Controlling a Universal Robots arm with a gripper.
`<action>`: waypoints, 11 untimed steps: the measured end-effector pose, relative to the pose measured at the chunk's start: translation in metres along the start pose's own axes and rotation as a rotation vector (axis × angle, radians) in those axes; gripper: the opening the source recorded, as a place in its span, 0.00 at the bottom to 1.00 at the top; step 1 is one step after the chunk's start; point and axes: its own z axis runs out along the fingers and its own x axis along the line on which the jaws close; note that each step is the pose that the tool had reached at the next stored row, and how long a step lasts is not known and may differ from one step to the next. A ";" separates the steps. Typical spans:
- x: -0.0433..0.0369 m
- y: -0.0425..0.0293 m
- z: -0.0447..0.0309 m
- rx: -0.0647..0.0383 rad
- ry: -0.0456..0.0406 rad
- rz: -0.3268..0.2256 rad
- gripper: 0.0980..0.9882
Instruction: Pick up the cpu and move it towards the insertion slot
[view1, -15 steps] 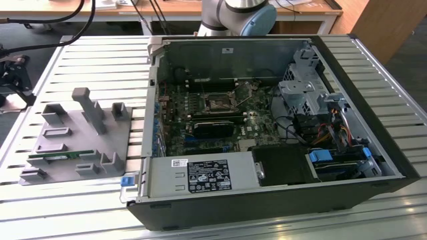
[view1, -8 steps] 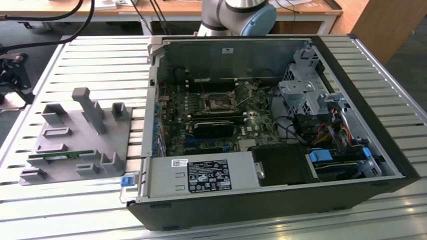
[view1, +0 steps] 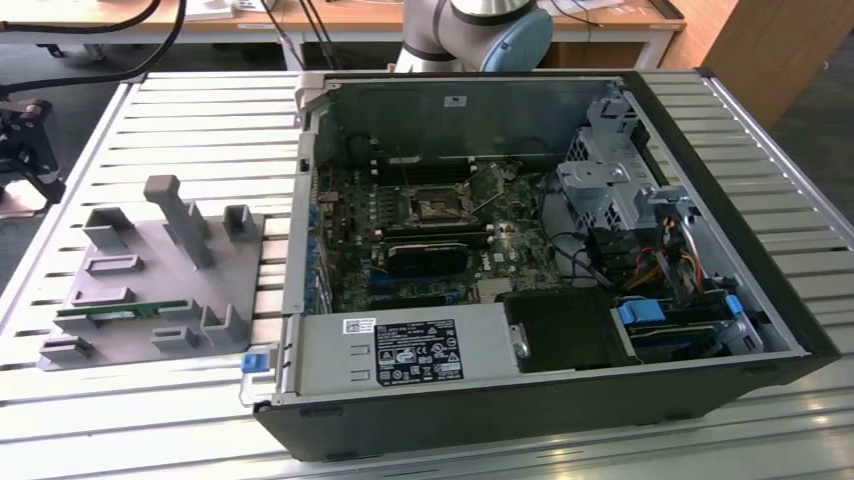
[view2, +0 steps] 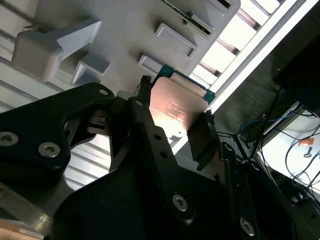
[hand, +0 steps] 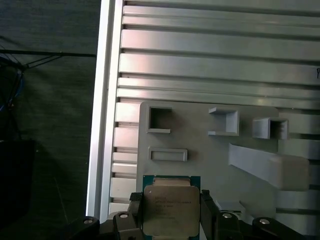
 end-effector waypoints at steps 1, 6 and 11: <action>0.0000 0.0000 -0.0007 0.000 0.0000 0.000 0.50; 0.0000 0.0002 -0.0049 0.000 0.0001 0.000 0.50; 0.0000 0.0004 -0.0089 0.000 0.0000 0.000 0.50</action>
